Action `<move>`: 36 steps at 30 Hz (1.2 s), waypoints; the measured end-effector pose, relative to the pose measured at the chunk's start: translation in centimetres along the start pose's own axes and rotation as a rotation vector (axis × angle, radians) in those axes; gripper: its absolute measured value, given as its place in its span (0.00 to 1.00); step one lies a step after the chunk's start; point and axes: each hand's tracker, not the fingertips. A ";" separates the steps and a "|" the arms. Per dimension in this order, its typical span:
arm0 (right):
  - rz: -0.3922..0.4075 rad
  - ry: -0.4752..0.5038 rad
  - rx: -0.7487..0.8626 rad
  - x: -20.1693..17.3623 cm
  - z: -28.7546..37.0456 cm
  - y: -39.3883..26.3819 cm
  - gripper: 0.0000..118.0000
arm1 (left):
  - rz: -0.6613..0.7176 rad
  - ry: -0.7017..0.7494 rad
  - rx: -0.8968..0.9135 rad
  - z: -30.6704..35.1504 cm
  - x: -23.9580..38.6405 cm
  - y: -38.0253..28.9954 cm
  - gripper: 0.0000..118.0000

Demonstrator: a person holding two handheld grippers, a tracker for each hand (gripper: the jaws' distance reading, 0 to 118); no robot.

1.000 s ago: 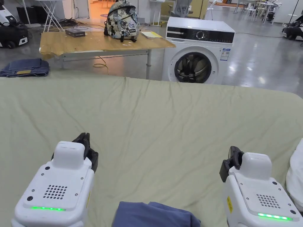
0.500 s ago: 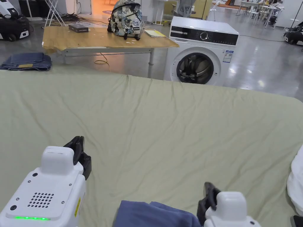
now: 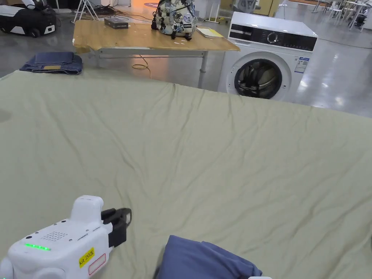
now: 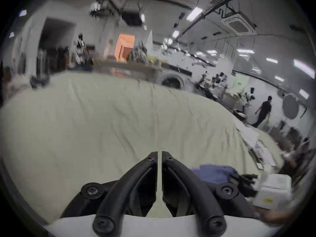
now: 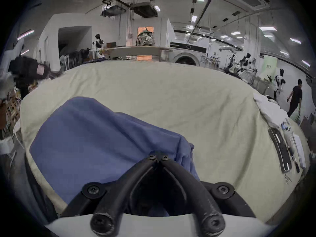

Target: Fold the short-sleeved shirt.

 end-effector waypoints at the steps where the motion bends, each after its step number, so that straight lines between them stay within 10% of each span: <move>1: 0.003 0.001 -0.002 0.0 0.0 0.0 0.00 | 0.041 -0.050 -0.037 -0.5 -0.8 -0.1 0.02; 12: 0.006 0.010 -0.002 0.5 -0.1 0.0 0.00 | 0.353 -0.553 -0.518 -8.3 -4.7 -2.6 0.71; 21: -0.009 0.023 -0.005 1.0 -0.2 0.2 0.00 | 0.469 -0.737 -0.608 -14.2 -3.3 -5.2 0.68; 24: -0.018 0.027 -0.005 1.1 -0.2 0.1 0.00 | 0.405 -0.659 -0.602 -15.2 -3.5 -6.0 0.21; 36: -0.016 0.042 0.031 2.1 0.4 1.8 0.00 | 0.527 -0.710 -0.551 -12.9 -2.7 -5.0 0.16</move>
